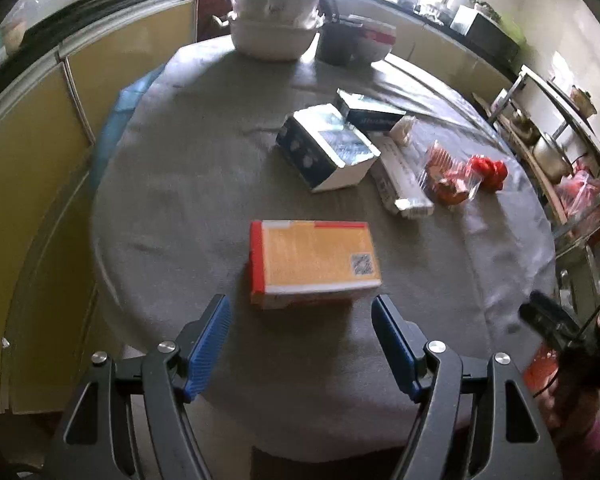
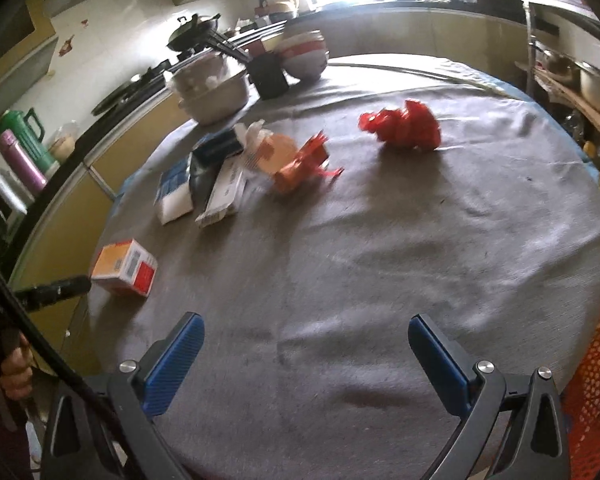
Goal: Collect trash
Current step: 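Grasp the orange cardboard box with the left tool, then carry the orange box to the basket and open the left tool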
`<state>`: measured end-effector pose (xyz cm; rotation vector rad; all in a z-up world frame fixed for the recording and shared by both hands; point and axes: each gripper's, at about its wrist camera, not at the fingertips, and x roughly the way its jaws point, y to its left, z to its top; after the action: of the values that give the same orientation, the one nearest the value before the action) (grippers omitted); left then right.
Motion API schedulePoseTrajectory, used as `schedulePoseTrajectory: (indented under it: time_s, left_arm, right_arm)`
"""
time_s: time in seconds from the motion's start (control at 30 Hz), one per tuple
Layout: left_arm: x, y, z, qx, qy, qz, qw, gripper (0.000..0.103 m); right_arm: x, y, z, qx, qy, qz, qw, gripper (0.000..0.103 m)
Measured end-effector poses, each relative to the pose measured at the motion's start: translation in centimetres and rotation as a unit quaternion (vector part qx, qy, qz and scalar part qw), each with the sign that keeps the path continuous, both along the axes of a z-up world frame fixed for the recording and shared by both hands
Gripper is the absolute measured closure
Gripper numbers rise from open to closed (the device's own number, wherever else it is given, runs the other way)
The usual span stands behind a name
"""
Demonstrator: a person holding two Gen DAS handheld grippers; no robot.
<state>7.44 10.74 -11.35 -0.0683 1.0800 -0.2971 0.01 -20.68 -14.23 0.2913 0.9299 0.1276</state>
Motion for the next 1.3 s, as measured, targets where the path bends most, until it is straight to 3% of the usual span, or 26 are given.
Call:
schedulePoseTrajectory:
  time_s: [0.1, 0.2, 0.37, 0.57, 0.67, 0.73, 0.77, 0.87, 0.9, 1.03, 1.3]
  left_arm:
    - [0.1, -1.9, 1.4, 0.044, -0.047, -0.047, 0.9968, 0.030]
    - [0.5, -3.6, 1.7, 0.083, -0.081, -0.163, 0.9798, 0.028]
    - [1.8, -5.0, 0.9, 0.130, -0.075, -0.340, 0.9284, 0.028]
    - [2.8, -6.6, -0.1, 0.170, -0.077, -0.461, 0.8674, 0.027]
    - [3.3, -6.7, -0.7, 0.172, -0.073, -0.494, 0.8489, 0.028]
    - [3.5, -6.4, -1.2, 0.175, -0.071, -0.496, 0.8476, 0.028]
    - [3.8, -6.2, -1.6, 0.171, -0.064, -0.493, 0.8508, 0.028]
    - [4.3, -5.5, -2.5, 0.161, -0.049, -0.478, 0.8622, 0.029]
    - [4.3, -5.2, -2.8, 0.158, -0.046, -0.472, 0.8664, 0.038]
    - [3.6, -4.8, -3.2, 0.137, -0.052, -0.449, 0.8815, 0.048]
    - [2.0, -5.5, -2.3, 0.104, -0.059, -0.387, 0.9141, 0.055]
  right_arm:
    - [-0.2, 0.0, 0.1, 0.004, -0.001, 0.005, 1.000, 0.000]
    - [-0.7, -0.6, 0.6, 0.009, -0.011, 0.006, 1.000, 0.000]
    - [-1.3, -1.2, 0.6, 0.026, -0.008, 0.009, 1.000, 0.000]
    - [-2.1, -1.9, 0.7, 0.059, 0.000, 0.001, 0.998, 0.000]
    - [-2.6, -2.5, 1.1, 0.076, -0.005, -0.007, 0.997, 0.000]
    - [-3.0, -2.8, 1.4, 0.081, -0.010, -0.012, 0.997, 0.000]
    - [-3.2, -2.8, 1.6, 0.081, -0.014, -0.013, 0.997, 0.000]
    - [-3.6, -2.9, 2.3, 0.061, -0.029, -0.020, 0.998, 0.000]
    - [-3.7, -2.9, 2.5, 0.054, -0.032, -0.023, 0.998, 0.000]
    - [-3.7, -3.2, 2.7, 0.054, -0.034, -0.030, 0.998, 0.000]
    - [-4.5, -4.7, 2.8, 0.039, -0.040, -0.051, 0.997, 0.000]
